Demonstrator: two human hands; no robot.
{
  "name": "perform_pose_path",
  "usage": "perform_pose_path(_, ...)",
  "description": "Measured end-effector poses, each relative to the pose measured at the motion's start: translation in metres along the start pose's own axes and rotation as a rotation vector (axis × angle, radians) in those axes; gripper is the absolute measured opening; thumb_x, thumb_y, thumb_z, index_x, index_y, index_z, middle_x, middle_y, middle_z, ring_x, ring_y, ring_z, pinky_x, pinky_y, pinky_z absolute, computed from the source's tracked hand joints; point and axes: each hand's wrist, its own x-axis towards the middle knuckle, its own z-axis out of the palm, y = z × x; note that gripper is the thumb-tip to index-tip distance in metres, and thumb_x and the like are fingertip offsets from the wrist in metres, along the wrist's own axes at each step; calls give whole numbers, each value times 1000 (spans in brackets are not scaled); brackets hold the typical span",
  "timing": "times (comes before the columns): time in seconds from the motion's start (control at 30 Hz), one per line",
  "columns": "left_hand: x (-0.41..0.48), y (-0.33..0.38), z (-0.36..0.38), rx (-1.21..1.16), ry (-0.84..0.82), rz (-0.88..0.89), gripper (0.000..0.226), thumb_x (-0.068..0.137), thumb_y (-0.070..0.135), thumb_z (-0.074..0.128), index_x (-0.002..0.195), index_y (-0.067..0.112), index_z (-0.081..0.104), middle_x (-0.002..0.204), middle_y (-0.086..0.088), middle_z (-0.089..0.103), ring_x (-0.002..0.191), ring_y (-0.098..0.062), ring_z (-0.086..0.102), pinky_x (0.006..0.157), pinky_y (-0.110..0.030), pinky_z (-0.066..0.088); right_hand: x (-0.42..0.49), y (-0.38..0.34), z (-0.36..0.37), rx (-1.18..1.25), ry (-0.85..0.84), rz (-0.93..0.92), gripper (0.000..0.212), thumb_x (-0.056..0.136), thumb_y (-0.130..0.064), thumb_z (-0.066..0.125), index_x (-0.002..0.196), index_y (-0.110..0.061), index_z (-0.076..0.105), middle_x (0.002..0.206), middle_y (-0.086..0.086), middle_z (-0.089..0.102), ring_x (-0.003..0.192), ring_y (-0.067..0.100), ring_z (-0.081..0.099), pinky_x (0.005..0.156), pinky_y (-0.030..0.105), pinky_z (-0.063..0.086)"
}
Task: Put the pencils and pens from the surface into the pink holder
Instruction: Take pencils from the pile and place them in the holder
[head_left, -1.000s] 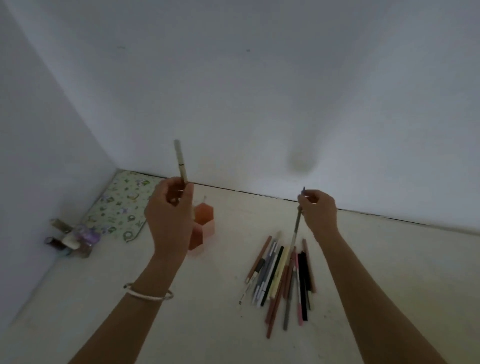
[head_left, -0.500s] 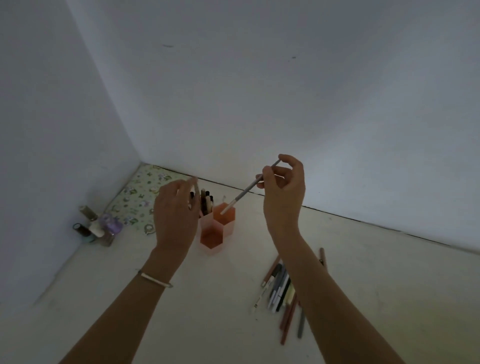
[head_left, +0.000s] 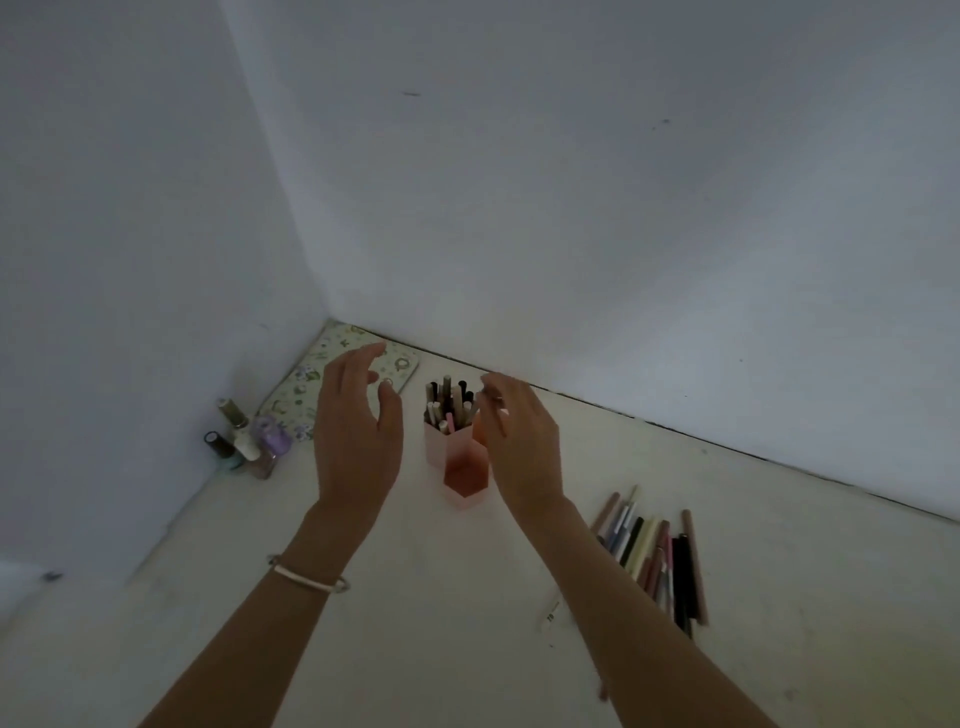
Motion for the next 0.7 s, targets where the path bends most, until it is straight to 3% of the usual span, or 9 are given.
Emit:
perform_pose_path(0.1,-5,6,0,-18,10,28,37,92,12,44,127,17,54,116,4,51,97,-12,56,80,-35,53,-4,6,4,-209,-59,-168,38,87,1,59,123,-10,65,118,9,64,106,25,58,93,35,50)
perform_pose_path(0.2,-6,17,4,-52,8,46,36,91,10,45,125,17,55,114,5,52,95,-8,55,79,-25,51,-1,5,-3,-318,-150,-251,39,78,7,63,111,-11,73,122,11,62,109,29,57,93,39,49)
perform_pose_path(0.3,-7,32,8,-115,44,6,36,91,3,48,124,16,56,112,8,52,92,-5,55,79,-20,49,-2,2,-9,-395,-272,-237,49,82,4,57,126,-16,65,134,10,55,118,26,51,100,41,44)
perform_pose_path(0.37,-11,43,11,-141,62,26,34,91,2,48,121,15,57,109,9,52,91,-6,55,79,-16,47,-1,0,-20,-219,-132,-125,57,85,5,52,138,-15,52,133,8,53,110,21,54,96,34,47)
perform_pose_path(0.43,-20,54,16,-164,60,116,29,91,3,48,116,15,58,105,10,53,87,-2,54,76,-10,45,6,0,-37,-56,94,-26,63,82,10,47,141,-15,45,123,4,55,94,11,55,81,24,51)
perform_pose_path(0.5,-36,68,28,-180,-28,201,23,92,6,48,110,14,59,100,10,55,82,2,52,74,-5,44,14,5,-62,-13,248,27,60,82,12,44,136,-15,47,115,0,56,82,4,52,68,16,49)
perform_pose_path(0.57,-55,81,50,-151,-236,182,19,93,9,51,108,17,61,97,11,60,77,4,55,72,-3,45,18,11,-86,-9,321,58,51,85,9,43,128,-16,53,111,-4,57,84,-1,53,65,11,45)
perform_pose_path(0.7,-95,85,106,193,-690,57,21,92,15,52,112,19,59,105,4,63,90,-6,60,81,-18,51,8,31,-125,-44,352,176,47,81,9,44,115,-18,62,105,-8,60,86,-3,55,67,8,42)
